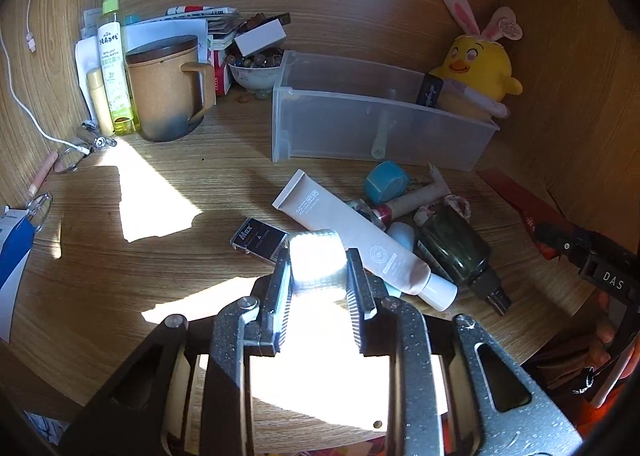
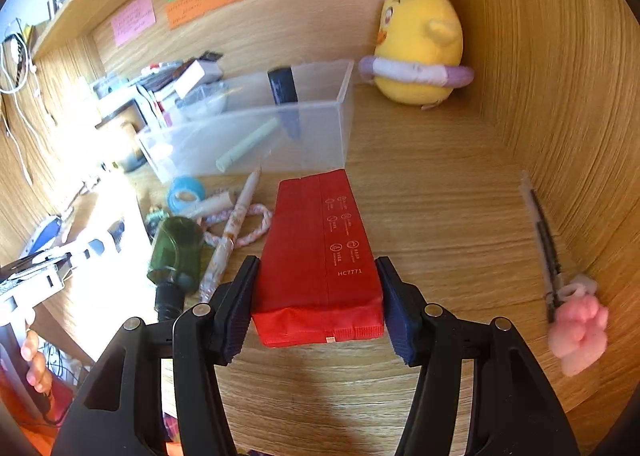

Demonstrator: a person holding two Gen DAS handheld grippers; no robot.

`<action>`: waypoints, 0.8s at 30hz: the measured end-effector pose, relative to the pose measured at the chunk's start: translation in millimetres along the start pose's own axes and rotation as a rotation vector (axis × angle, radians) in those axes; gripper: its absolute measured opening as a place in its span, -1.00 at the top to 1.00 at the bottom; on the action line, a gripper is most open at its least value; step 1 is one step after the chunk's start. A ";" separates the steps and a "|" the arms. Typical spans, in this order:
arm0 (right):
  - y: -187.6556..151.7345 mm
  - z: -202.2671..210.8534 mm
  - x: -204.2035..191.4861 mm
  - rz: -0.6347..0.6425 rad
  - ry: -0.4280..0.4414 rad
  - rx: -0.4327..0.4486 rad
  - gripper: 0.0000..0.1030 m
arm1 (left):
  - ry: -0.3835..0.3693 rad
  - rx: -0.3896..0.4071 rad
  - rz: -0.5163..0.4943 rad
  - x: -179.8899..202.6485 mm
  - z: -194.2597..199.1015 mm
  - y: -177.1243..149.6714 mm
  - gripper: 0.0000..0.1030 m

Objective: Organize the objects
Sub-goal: 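Grasp the white tape roll with the left tool while the right tool grasps the red packet, then carry the tape roll and red packet into the clear box and release both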

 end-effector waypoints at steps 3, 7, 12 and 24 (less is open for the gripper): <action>8.9 9.6 -4.5 0.009 0.015 0.026 -0.04 | -0.020 0.027 -0.004 6.2 7.7 9.1 0.51; 20.0 22.8 -16.3 0.028 0.045 0.061 -0.04 | -0.040 0.062 -0.001 11.0 15.6 22.8 0.51; 36.9 32.2 -27.4 0.058 0.064 0.100 -0.04 | -0.051 0.119 0.011 11.3 24.3 45.9 0.51; 80.7 13.3 -51.5 0.101 0.105 0.154 -0.04 | -0.013 0.194 -0.002 9.7 13.2 94.0 0.51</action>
Point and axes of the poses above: each gripper's, at about its wrist camera, not at the fingertips, and z roughly against the way its jaws point, x to its right, y to its top, the point moved 10 cm from there along -z, roughly the way its jaws point, and after that the axes turned 9 degrees about y, right-handed, at the moved point
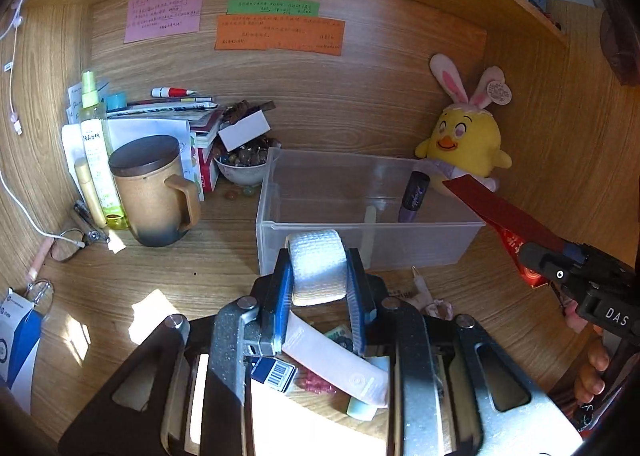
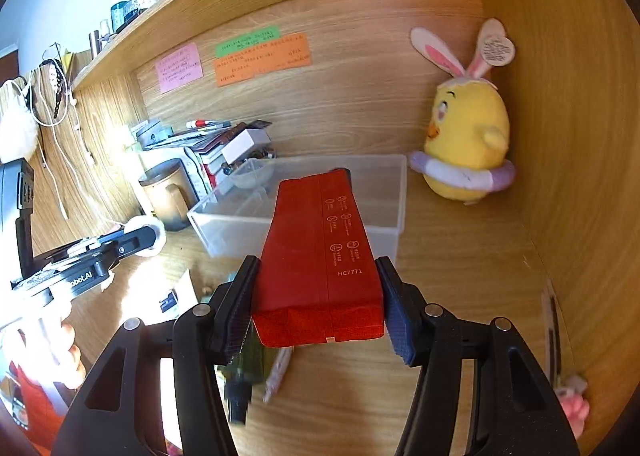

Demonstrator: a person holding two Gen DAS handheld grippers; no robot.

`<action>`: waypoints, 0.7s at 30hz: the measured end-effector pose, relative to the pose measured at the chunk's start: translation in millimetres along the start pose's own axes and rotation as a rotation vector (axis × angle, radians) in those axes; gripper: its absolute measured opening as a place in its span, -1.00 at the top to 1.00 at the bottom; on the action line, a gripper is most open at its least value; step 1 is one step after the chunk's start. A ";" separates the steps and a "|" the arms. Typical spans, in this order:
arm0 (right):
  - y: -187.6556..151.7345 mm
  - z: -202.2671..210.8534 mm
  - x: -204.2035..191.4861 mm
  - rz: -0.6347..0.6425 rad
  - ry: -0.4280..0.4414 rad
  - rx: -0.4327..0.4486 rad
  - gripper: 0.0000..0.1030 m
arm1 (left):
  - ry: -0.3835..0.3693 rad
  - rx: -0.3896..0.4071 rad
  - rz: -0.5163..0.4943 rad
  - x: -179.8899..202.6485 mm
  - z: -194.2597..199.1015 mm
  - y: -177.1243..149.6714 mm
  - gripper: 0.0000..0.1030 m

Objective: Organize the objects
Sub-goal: 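Carry the tape roll and red packet into the clear box and release both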

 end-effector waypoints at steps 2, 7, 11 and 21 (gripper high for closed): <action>5.7 -8.9 -2.1 0.005 0.008 0.001 -0.04 | 0.006 0.009 -0.009 2.5 -4.7 6.2 0.51; 14.0 -30.6 -1.1 0.008 0.003 -0.019 -0.04 | -0.005 0.025 -0.019 10.1 -15.1 19.8 0.51; 22.6 -53.3 -0.6 0.011 0.018 -0.048 -0.04 | 0.007 0.036 -0.024 14.5 -26.7 29.2 0.51; 44.8 -96.2 -5.3 0.063 0.049 -0.102 -0.04 | 0.043 -0.021 -0.024 9.6 -71.0 50.9 0.51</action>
Point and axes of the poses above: each gripper's, at about its wrist camera, not at the fingertips, and z roughly against the way its jaws point, x to its right, y to its top, the point moved 10 cm from there along -z, roughly the way its jaws point, and after that the axes turned 9 degrees about y, right-handed, at the moved point
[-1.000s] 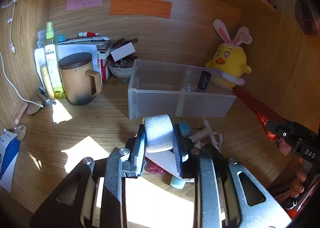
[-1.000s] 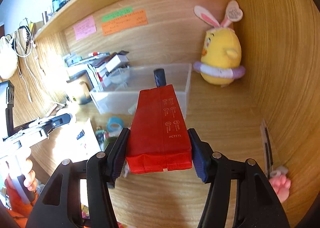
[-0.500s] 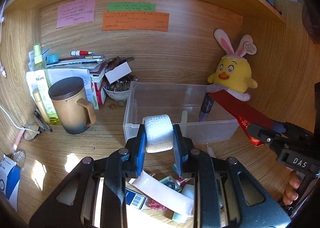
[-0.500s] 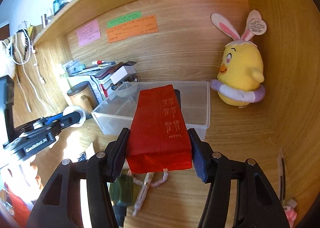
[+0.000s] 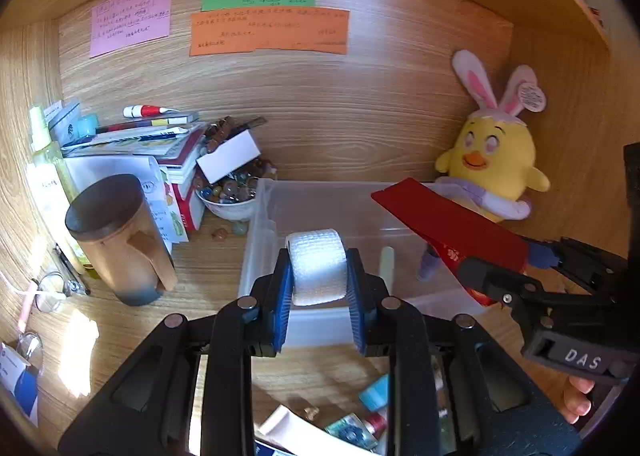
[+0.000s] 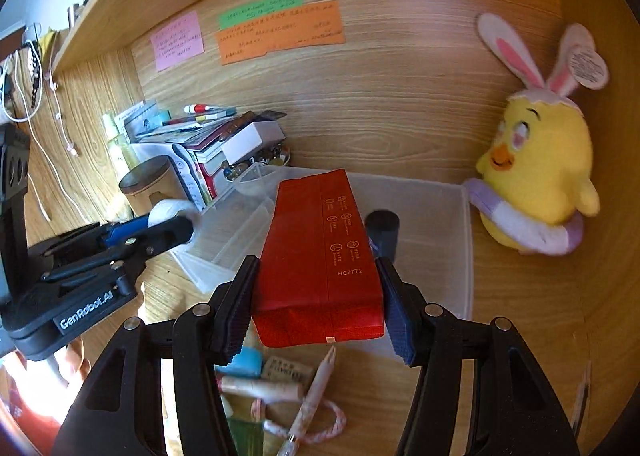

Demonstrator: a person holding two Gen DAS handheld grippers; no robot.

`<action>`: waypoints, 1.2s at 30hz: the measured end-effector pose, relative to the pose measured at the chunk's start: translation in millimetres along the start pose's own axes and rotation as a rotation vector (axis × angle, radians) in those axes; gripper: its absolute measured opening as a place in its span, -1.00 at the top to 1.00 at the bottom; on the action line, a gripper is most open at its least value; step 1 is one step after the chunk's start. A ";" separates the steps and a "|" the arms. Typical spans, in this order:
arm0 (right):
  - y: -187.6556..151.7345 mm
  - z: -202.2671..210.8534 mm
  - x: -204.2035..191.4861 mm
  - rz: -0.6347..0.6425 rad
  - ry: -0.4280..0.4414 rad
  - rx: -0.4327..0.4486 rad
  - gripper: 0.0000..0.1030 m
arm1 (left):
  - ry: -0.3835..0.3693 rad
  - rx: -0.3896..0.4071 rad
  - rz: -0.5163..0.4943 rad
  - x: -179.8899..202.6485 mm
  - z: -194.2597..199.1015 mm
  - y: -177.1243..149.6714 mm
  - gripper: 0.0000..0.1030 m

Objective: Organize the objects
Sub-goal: 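Carry the tape roll and red packet into the clear box and release both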

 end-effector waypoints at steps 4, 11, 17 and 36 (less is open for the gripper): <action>6.9 -14.2 0.3 0.025 -0.005 -0.016 -0.05 | 0.010 -0.011 -0.003 -3.3 -12.5 9.5 0.51; 2.8 -42.9 3.3 -0.003 0.027 -0.074 -0.05 | 0.001 -0.064 -0.017 0.5 -36.2 10.5 0.51; 1.6 -53.5 20.4 -0.023 -0.011 -0.087 -0.05 | -0.008 -0.114 -0.016 3.6 -56.3 6.3 0.51; -7.9 -68.4 49.7 -0.018 -0.093 -0.144 -0.05 | -0.015 -0.183 -0.062 12.4 -81.3 -9.1 0.44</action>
Point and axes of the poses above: each gripper's, at about its wrist camera, not at the fingertips, and z roughly against the way its jaws point, x to its right, y to its top, the point moved 10 cm from there along -z, roughly the way its jaws point, and after that the axes turned 9 degrees about y, right-handed, at the moved point
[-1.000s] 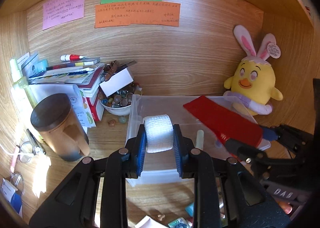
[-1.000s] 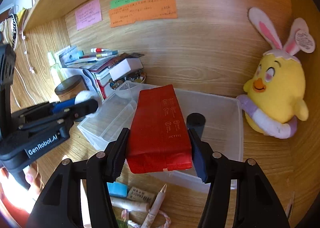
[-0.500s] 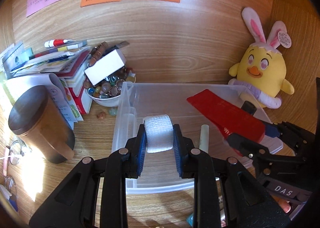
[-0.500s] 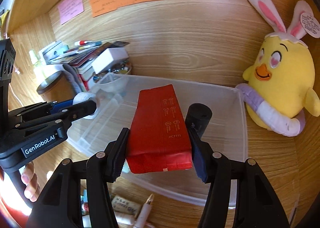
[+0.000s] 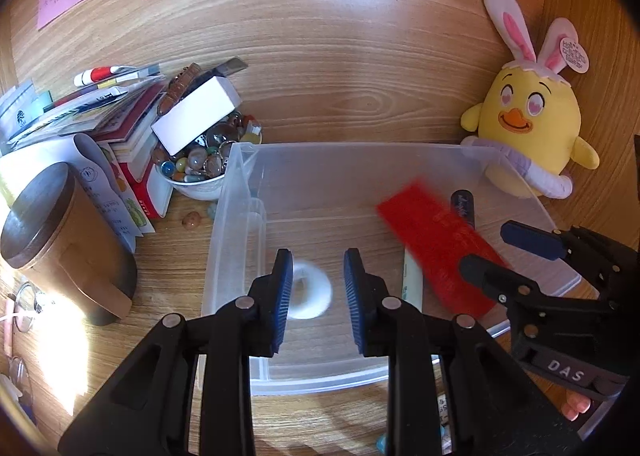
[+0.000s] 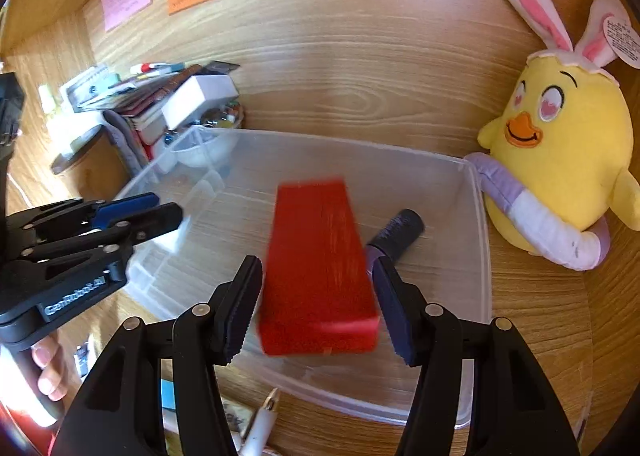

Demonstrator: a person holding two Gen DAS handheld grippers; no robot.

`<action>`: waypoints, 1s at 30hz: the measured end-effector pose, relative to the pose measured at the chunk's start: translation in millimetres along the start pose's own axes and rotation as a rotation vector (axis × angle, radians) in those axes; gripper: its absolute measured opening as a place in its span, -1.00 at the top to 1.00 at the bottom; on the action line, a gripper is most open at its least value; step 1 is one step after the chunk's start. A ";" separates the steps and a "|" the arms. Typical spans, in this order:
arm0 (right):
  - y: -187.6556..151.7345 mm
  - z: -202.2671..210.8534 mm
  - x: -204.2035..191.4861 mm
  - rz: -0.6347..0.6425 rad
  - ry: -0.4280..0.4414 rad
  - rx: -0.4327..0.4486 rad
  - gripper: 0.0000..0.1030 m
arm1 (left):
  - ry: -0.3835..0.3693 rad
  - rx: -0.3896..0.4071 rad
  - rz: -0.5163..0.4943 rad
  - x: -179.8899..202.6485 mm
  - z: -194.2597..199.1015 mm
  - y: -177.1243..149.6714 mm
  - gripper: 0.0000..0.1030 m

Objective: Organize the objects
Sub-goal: 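Carry the tape roll and red packet into the clear box and release both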

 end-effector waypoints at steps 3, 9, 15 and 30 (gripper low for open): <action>-1.0 -0.2 2.4 -0.001 -0.009 -0.008 -0.06 | -0.005 0.003 0.000 0.7 1.1 -1.1 0.23; -2.8 2.8 1.6 -0.013 0.004 -0.015 -0.13 | -0.001 0.028 -0.017 3.1 10.1 -1.5 0.06; 2.1 17.2 -5.5 -0.018 0.033 0.010 -0.21 | 0.010 0.073 -0.026 3.6 29.5 -0.4 -0.32; -3.8 68.4 -17.3 0.057 -0.044 0.086 -0.59 | -0.022 0.129 -0.010 -7.9 77.0 -9.4 -0.90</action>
Point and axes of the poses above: each gripper's, at about its wrist camera, not at the fingertips, and z roughly against the way its jaws point, x to its right, y to its top, the point moved 10 cm from there along -z, roughly the way its jaws point, and after that the axes turned 9 degrees about y, right-handed, at the moved point
